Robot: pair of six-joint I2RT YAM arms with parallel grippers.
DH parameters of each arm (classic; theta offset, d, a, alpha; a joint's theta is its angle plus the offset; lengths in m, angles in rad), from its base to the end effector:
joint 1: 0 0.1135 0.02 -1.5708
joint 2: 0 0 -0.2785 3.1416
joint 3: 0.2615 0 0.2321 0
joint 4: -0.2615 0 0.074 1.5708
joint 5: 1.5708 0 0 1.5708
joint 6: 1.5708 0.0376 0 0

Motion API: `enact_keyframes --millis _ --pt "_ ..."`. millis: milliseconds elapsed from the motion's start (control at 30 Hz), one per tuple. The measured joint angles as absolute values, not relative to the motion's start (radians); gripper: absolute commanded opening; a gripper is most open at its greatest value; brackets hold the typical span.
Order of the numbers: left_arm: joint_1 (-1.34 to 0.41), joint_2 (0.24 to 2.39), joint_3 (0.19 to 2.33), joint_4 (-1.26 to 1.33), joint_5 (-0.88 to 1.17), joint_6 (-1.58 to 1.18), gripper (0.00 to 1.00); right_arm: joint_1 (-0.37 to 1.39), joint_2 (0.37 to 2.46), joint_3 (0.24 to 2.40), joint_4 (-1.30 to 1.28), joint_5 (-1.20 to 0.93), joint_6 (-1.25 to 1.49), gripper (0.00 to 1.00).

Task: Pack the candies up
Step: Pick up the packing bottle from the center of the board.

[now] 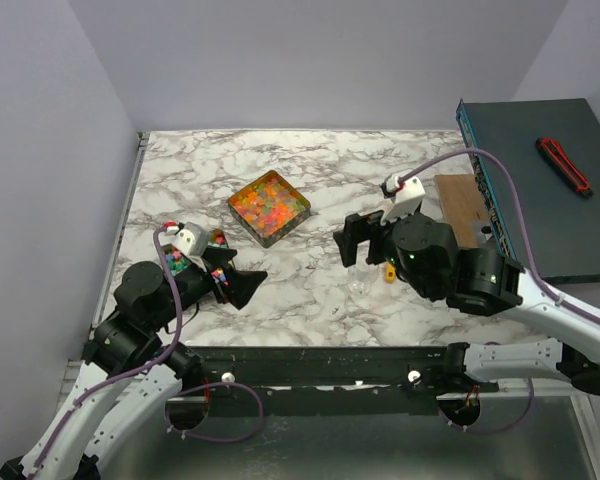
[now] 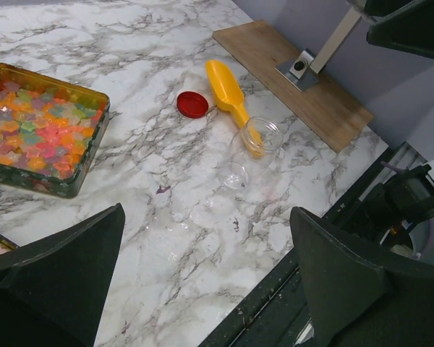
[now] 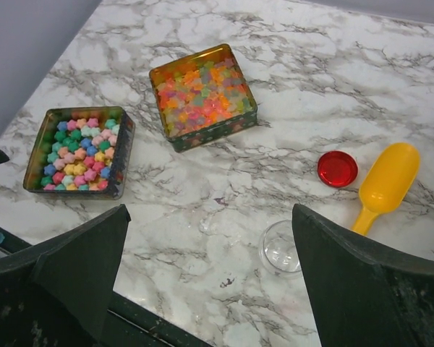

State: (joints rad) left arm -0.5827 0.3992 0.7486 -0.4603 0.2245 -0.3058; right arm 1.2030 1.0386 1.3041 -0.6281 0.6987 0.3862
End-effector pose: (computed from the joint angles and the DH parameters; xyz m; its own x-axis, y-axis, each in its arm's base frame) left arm 0.0484 -0.0419 0.3426 -0.3052 -0.1503 -0.9403 0.6599 0.6785 -0.3227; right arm 0.0856 0.1550 0.4338 -0.3058 0.0085 -0.9521 -0.4135 0.8996 0.1408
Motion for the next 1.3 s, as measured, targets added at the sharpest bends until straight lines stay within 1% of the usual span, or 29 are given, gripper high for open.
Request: enact_keyframes --millis 133,267,333,433,633,700,800,867,967,1167,1233,1300 --pt "-0.583 0.384 0.749 -0.465 0.203 -0.305 0.99 1.203 1.129 1.372 -0.701 0.702 0.419 0.93" --pt "-0.583 0.373 0.749 -0.473 0.174 -0.306 0.99 1.203 1.206 1.396 -0.763 0.702 0.448 0.89" --pt "-0.583 0.371 0.749 -0.481 0.147 -0.306 0.99 1.203 1.241 1.412 -0.787 0.702 0.461 0.85" --pt "-0.583 0.367 0.749 -0.500 0.105 -0.307 0.99 1.203 1.290 1.437 -0.808 0.700 0.479 0.74" --pt "-0.583 0.348 0.749 -0.520 0.028 -0.310 0.99 1.203 1.382 1.468 -0.810 0.685 0.498 0.68" --pt "-0.583 0.341 0.749 -0.521 0.014 -0.311 0.99 1.203 1.414 1.478 -0.810 0.681 0.500 0.63" --pt "-0.583 0.332 0.749 -0.521 -0.001 -0.312 0.99 1.202 1.467 1.511 -0.815 0.672 0.506 0.61" --pt "-0.583 0.326 0.749 -0.522 -0.010 -0.313 0.99 1.198 1.500 1.534 -0.819 0.671 0.516 0.56" --pt "-0.583 0.319 0.749 -0.522 -0.016 -0.315 0.99 1.187 1.526 1.540 -0.841 0.662 0.532 0.48" --pt "-0.583 0.312 0.749 -0.523 -0.018 -0.315 0.99 1.134 1.531 1.507 -0.872 0.636 0.573 0.42" --pt "-0.583 0.312 0.749 -0.523 -0.018 -0.316 0.99 1.116 1.530 1.479 -0.874 0.626 0.584 0.38" --pt "-0.583 0.312 0.749 -0.523 -0.018 -0.316 0.99 1.102 1.530 1.449 -0.879 0.613 0.595 0.37"
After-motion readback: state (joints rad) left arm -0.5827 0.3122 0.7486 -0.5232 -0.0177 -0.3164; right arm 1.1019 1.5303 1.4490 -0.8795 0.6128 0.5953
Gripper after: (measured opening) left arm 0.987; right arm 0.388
